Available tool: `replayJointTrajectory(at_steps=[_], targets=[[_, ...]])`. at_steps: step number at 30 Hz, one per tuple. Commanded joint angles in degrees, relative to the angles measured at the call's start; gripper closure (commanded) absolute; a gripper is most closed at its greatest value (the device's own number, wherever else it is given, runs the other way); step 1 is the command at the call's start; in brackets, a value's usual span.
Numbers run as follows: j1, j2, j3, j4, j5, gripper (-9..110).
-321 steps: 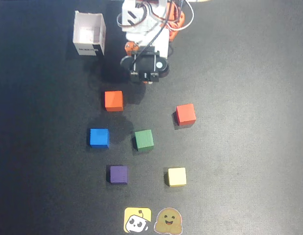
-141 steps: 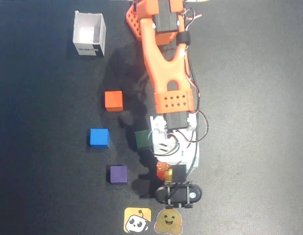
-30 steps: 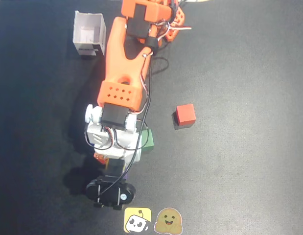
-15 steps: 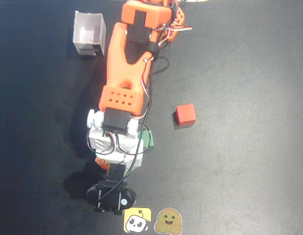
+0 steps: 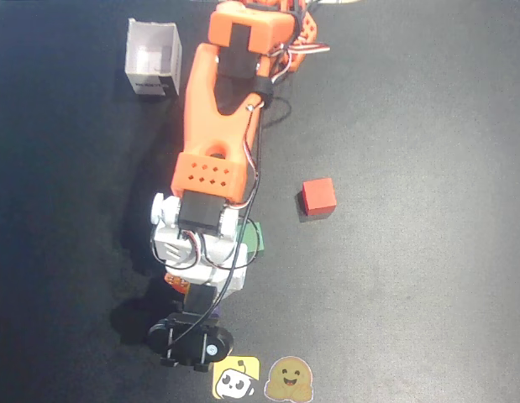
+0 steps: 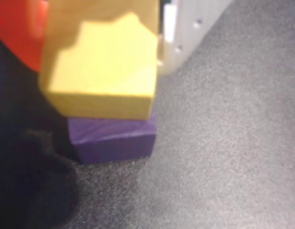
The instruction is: Put the yellow cube on top of the purple cube.
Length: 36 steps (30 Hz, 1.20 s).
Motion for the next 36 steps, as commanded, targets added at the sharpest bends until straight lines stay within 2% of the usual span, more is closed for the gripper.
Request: replayJointTrajectory(at_steps=[1, 5, 24, 36], targets=[[-0.5, 0.4, -2.8, -0.4, 0.4, 85], [-0.5, 0.3, -3.0, -0.5, 0.5, 82], [-0.8, 4.8, -3.2, 0.7, 0.7, 81], [0.3, 24.9, 14.0, -0.5, -2.8, 82]])
